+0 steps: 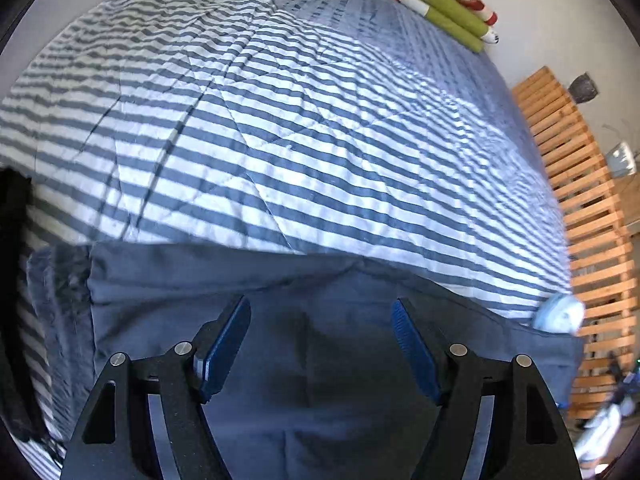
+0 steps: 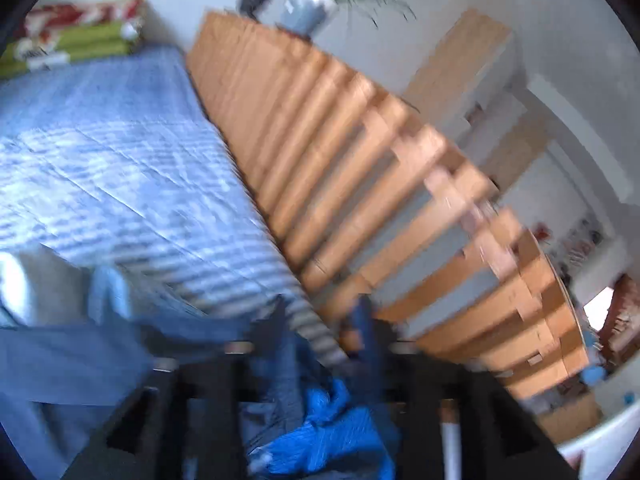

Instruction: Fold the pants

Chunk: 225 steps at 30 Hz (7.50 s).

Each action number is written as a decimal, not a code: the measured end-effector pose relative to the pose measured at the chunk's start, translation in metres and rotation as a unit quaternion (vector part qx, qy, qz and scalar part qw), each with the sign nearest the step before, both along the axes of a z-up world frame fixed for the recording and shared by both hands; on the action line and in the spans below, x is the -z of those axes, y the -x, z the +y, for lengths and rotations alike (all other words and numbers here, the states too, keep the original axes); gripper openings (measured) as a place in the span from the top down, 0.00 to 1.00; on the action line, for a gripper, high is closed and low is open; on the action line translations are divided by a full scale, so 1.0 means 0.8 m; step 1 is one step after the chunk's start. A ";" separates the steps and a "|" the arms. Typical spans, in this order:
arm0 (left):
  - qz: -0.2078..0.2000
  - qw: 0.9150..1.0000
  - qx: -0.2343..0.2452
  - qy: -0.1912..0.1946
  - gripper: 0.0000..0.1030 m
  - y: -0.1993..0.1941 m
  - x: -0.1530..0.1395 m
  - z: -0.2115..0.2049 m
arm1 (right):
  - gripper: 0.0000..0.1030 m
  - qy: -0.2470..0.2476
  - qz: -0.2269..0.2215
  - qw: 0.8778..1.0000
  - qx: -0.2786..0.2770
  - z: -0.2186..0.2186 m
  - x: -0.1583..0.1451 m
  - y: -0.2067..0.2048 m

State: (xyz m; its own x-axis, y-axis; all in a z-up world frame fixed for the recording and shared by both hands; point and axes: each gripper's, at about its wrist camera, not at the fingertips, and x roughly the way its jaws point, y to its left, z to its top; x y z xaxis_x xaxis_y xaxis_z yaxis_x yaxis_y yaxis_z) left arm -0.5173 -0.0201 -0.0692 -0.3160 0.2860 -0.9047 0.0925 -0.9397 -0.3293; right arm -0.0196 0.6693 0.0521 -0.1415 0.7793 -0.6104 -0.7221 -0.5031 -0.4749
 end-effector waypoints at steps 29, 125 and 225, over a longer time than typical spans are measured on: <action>-0.015 0.997 -0.024 0.067 0.90 0.038 0.064 -0.009 | 0.90 0.021 -0.179 0.899 -0.398 -0.283 0.104 0.198; -0.007 0.991 -0.134 -0.031 0.53 -0.044 -0.026 -0.191 | 0.98 0.160 0.126 0.979 -0.008 -0.090 -0.007 0.150; 0.049 0.983 0.067 -0.162 0.39 -0.497 0.027 -0.272 | 0.73 0.326 -0.201 0.624 -0.681 -0.913 0.144 0.230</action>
